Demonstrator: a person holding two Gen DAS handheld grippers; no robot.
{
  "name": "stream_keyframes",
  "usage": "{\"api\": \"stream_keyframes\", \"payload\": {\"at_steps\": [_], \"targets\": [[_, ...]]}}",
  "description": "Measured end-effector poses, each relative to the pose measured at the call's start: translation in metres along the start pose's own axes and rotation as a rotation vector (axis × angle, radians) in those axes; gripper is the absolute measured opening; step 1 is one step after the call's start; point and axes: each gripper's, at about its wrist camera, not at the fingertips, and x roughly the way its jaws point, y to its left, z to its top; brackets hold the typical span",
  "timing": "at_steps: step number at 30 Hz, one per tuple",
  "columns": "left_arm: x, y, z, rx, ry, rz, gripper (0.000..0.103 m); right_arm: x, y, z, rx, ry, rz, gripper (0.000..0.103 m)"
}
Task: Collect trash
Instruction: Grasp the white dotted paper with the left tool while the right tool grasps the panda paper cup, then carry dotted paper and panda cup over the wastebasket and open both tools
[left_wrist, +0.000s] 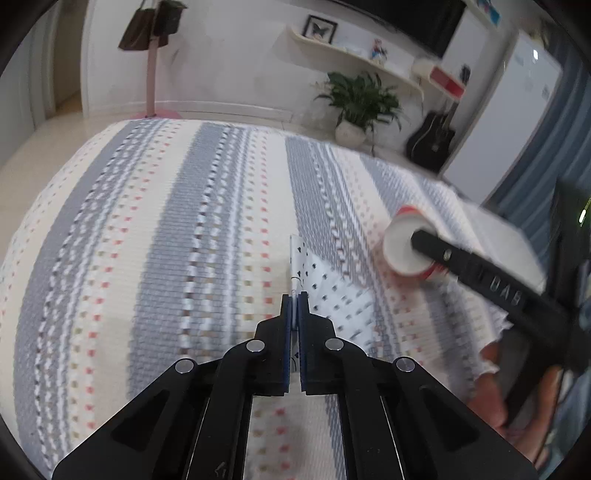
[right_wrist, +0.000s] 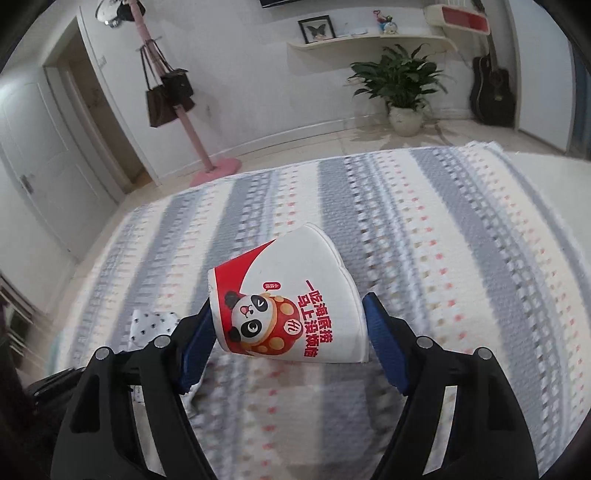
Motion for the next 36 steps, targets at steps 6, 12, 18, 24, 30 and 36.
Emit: {"api": "stream_keyframes", "payload": {"at_steps": [6, 12, 18, 24, 30, 36], "targets": [[-0.054, 0.033, 0.005, -0.046, -0.081, -0.014, 0.001, -0.026, 0.057, 0.009, -0.062, -0.059, 0.091, 0.072], [-0.119, 0.08, 0.012, -0.122, -0.196, 0.023, 0.001, -0.051, 0.14, 0.016, -0.174, -0.111, 0.186, 0.072], [-0.182, 0.133, 0.012, -0.188, -0.3, 0.097, 0.001, -0.058, 0.228, 0.003, -0.279, -0.115, 0.268, 0.072], [-0.237, 0.196, -0.007, -0.282, -0.397, 0.221, 0.001, -0.048, 0.311, -0.022, -0.366, -0.078, 0.33, 0.072], [-0.256, 0.26, -0.03, -0.387, -0.385, 0.314, 0.001, -0.022, 0.376, -0.059, -0.419, -0.001, 0.353, 0.072], [-0.257, 0.31, -0.045, -0.482, -0.341, 0.365, 0.001, 0.002, 0.416, -0.09, -0.462, 0.062, 0.359, 0.072]]}}
